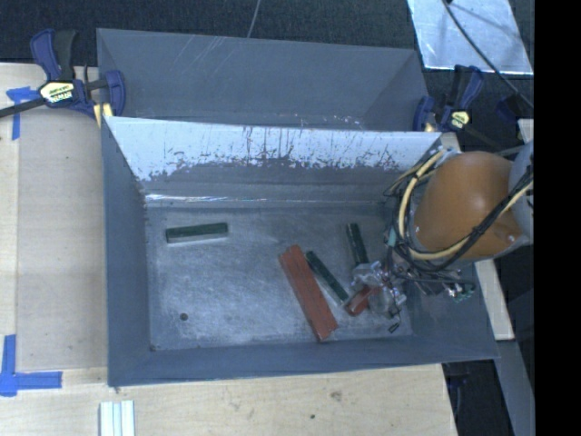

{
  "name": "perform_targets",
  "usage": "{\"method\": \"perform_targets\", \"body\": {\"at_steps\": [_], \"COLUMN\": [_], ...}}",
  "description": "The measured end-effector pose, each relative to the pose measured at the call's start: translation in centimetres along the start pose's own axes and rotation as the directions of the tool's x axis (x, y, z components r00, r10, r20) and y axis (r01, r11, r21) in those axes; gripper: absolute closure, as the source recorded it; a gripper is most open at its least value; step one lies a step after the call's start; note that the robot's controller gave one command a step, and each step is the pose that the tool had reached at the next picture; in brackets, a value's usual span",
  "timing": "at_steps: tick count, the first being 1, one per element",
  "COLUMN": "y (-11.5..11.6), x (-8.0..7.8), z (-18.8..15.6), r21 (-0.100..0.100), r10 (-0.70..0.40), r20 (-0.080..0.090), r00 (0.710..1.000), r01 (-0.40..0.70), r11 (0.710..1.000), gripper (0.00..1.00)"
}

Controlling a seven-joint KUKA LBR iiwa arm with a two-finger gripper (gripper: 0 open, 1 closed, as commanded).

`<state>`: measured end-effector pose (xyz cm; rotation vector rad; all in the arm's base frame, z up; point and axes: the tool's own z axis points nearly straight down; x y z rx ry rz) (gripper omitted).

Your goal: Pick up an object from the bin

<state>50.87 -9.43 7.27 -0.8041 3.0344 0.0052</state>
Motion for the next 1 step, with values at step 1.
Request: {"method": "perform_targets", "body": {"at_steps": [1], "y": [5.30], "x": [-1.57], "z": [-14.99], "r21": [0.004], "r10": [0.091], "r20": [0.001], "r00": [0.996], "r01": [-0.091], "r11": [0.996], "gripper": [1.00]}}
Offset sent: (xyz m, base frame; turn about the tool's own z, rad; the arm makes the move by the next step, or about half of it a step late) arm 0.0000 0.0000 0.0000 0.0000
